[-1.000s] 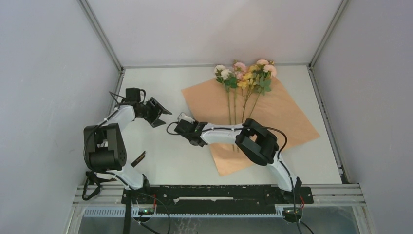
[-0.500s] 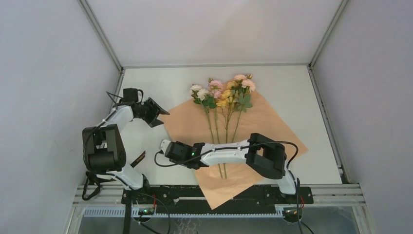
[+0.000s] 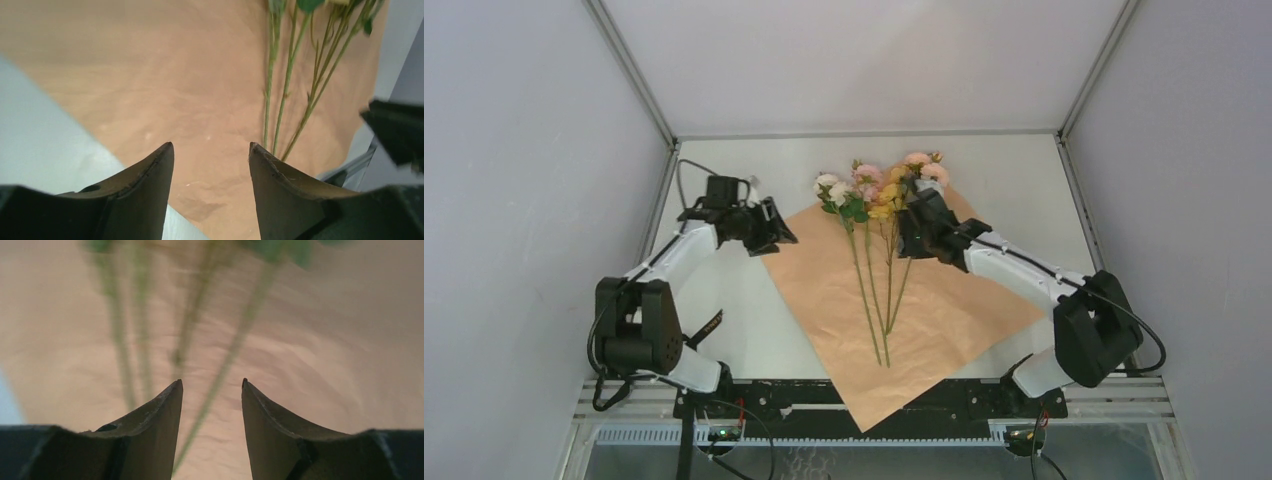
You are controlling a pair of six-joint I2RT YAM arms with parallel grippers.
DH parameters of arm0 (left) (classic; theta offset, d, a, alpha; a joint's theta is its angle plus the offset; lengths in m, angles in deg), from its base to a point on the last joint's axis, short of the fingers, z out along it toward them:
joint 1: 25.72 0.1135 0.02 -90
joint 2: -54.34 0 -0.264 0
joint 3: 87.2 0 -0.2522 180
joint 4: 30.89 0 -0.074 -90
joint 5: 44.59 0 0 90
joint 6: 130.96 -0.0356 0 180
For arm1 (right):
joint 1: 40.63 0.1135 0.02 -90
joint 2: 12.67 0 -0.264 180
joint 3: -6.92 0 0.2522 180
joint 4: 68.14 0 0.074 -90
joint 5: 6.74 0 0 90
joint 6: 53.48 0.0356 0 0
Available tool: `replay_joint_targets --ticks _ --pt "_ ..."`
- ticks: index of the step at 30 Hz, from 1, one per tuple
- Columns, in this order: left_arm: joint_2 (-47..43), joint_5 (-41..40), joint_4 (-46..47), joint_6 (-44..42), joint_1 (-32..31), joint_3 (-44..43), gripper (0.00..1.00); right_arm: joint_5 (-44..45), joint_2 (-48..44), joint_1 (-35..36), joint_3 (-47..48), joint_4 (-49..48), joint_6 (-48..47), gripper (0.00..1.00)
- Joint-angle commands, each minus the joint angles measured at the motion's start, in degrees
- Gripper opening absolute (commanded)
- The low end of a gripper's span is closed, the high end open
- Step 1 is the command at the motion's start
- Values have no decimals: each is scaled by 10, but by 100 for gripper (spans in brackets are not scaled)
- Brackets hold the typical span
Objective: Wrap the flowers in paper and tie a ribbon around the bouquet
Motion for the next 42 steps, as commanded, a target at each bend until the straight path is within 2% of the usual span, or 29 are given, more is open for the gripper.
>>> replay_joint_targets --ticks 1,4,8,12,15,18,22,24,28,31,35,39,42 --pt "59 13 0 -55 -57 5 62 -23 24 -84 -61 36 95 55" --pt "108 8 16 -47 -58 5 62 -27 49 -133 -76 26 95 55" --pt "160 -3 36 -38 -62 -14 62 -95 107 -185 -80 -25 95 53" --pt "218 -31 26 -24 -57 -60 62 -129 206 -203 -15 -11 77 52" --pt "272 -16 21 5 -36 -105 62 -156 249 -218 30 -14 74 51" --pt "300 -39 13 7 -21 -156 62 -182 285 -224 84 -7 68 50" --pt "317 -99 17 -2 -1 -218 61 -181 314 -225 163 13 56 50" --pt "310 -102 16 -6 4 -232 60 -170 313 -229 186 44 45 49" --pt "235 -84 30 -23 2 -186 60 -124 232 -231 159 75 17 49" --pt "160 -82 23 -48 2 -138 63 -98 156 -206 117 96 -22 50" --pt "88 -97 0 -89 5 -85 71 -61 93 -102 89 113 -58 59" --pt "48 -154 -5 -93 28 -34 90 13 81 10 88 113 -31 65" --pt "47 -142 -30 -74 69 -17 95 9 85 65 88 99 3 65"
